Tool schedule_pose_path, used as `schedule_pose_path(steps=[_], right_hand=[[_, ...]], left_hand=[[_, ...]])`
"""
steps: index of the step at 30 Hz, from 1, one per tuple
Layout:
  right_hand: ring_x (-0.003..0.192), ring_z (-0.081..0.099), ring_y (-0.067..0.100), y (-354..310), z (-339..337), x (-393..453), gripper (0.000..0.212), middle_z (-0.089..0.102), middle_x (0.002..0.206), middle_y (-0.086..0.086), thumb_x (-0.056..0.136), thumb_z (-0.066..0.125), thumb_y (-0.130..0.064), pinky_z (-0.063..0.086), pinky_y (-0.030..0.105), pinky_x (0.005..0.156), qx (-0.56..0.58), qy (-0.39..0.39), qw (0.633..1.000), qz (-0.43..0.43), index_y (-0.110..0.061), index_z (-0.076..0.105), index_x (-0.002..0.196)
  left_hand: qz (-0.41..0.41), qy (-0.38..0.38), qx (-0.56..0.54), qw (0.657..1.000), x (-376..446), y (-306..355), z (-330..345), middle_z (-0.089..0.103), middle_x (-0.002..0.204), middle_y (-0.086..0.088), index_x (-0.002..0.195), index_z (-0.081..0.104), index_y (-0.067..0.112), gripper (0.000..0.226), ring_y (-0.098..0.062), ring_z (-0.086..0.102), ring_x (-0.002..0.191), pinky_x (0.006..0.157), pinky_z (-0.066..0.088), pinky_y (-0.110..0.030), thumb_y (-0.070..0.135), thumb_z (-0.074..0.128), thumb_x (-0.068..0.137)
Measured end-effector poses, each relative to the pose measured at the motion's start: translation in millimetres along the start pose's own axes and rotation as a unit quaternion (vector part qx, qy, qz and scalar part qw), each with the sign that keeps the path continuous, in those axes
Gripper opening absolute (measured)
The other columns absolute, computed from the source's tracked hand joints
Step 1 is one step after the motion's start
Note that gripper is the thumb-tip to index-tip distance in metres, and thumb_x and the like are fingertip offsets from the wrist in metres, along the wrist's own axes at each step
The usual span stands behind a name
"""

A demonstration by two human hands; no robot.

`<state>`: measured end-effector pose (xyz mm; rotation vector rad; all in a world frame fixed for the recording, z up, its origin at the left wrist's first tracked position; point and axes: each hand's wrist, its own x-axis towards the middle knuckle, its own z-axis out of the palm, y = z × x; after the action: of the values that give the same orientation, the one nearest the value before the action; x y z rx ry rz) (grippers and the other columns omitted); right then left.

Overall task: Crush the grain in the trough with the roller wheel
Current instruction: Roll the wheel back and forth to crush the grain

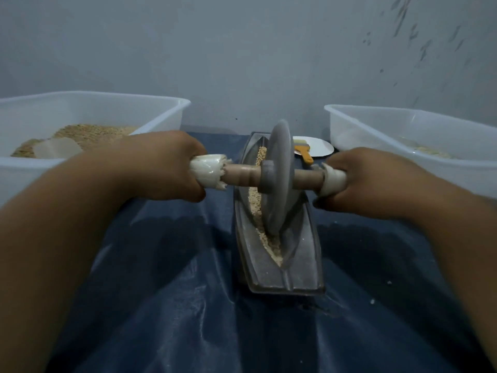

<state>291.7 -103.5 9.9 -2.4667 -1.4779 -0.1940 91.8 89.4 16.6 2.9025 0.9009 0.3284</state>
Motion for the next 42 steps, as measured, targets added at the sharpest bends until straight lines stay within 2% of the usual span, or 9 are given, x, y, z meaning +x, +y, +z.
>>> schedule_pose_path(steps=[3,9,15,20,23,29,33,36,42], right_hand=[[0.073,0.059,0.019,0,7,5,0.021,0.063,0.077,-0.005,0.073,0.073,-0.040,0.048,0.032,0.063,-0.049,0.029,0.998,-0.002,-0.026,0.058,0.078],[0.049,0.062,0.006,8,-21,-20,0.028,0.065,0.058,-0.009,0.055,0.078,-0.051,0.047,0.022,0.046,0.098,-0.167,0.981,0.009,-0.042,0.062,0.076],[0.072,0.059,0.020,-2,10,2,0.023,0.062,0.073,-0.006,0.076,0.071,-0.042,0.046,0.031,0.061,-0.037,0.048,0.998,0.011,-0.025,0.055,0.073],[0.057,0.058,0.007,-1,-13,-11,0.020,0.063,0.063,-0.011,0.063,0.073,-0.042,0.043,0.029,0.052,-0.018,-0.048,0.999,-0.009,-0.033,0.059,0.074],[0.055,0.058,0.001,-1,-20,-21,0.031,0.063,0.061,-0.016,0.051,0.071,-0.053,0.039,0.026,0.050,0.038,-0.105,0.994,-0.005,-0.039,0.061,0.077],[0.075,0.060,0.021,-6,8,4,0.019,0.063,0.077,-0.006,0.075,0.069,-0.041,0.043,0.030,0.060,-0.052,0.041,0.998,0.018,-0.026,0.060,0.078],[0.055,0.060,0.007,1,-12,-11,0.027,0.064,0.062,-0.007,0.057,0.075,-0.047,0.047,0.026,0.051,0.015,-0.083,0.996,0.002,-0.031,0.061,0.073],[0.048,0.060,0.003,0,-21,-25,0.034,0.065,0.058,-0.010,0.049,0.074,-0.057,0.045,0.018,0.044,0.108,-0.152,0.982,0.015,-0.040,0.062,0.076],[0.079,0.060,0.022,-8,10,5,0.017,0.063,0.078,-0.006,0.082,0.063,-0.042,0.046,0.032,0.065,-0.069,0.072,0.995,-0.002,-0.027,0.056,0.078]], left_hand=[[-0.002,0.020,0.012,1.000,1,2,4,0.061,0.063,0.008,0.073,0.060,0.029,0.017,-0.009,0.057,0.057,0.051,0.038,-0.024,0.027,0.074,0.066],[0.006,-0.009,0.043,0.999,-14,1,-11,0.062,0.061,0.022,0.077,0.063,0.037,0.024,-0.002,0.057,0.048,0.046,0.036,-0.021,0.037,0.076,0.057],[0.000,0.044,0.049,0.998,1,5,4,0.060,0.068,0.009,0.076,0.059,0.029,0.016,-0.011,0.057,0.065,0.063,0.048,-0.029,0.029,0.071,0.067],[0.005,-0.063,0.013,0.998,-10,0,-8,0.063,0.061,0.008,0.075,0.061,0.029,0.020,-0.006,0.058,0.054,0.050,0.038,-0.023,0.031,0.077,0.062],[0.011,-0.059,0.022,0.998,-13,-1,-11,0.063,0.063,0.019,0.078,0.062,0.034,0.026,-0.001,0.059,0.054,0.050,0.040,-0.022,0.040,0.076,0.058],[0.012,0.077,0.059,0.995,5,7,9,0.060,0.077,0.010,0.077,0.056,0.032,0.017,-0.012,0.055,0.071,0.058,0.035,-0.026,0.032,0.072,0.070],[0.027,-0.024,0.036,0.999,-7,-1,-5,0.063,0.064,0.010,0.079,0.061,0.036,0.023,-0.006,0.058,0.055,0.051,0.039,-0.023,0.035,0.073,0.059],[0.051,-0.008,0.040,0.998,-12,-1,-9,0.062,0.065,0.026,0.083,0.057,0.050,0.033,-0.001,0.059,0.053,0.050,0.041,-0.022,0.046,0.068,0.051],[0.012,0.034,0.031,0.999,6,5,10,0.063,0.082,0.008,0.078,0.057,0.032,0.019,-0.014,0.059,0.077,0.070,0.049,-0.031,0.031,0.074,0.069]])
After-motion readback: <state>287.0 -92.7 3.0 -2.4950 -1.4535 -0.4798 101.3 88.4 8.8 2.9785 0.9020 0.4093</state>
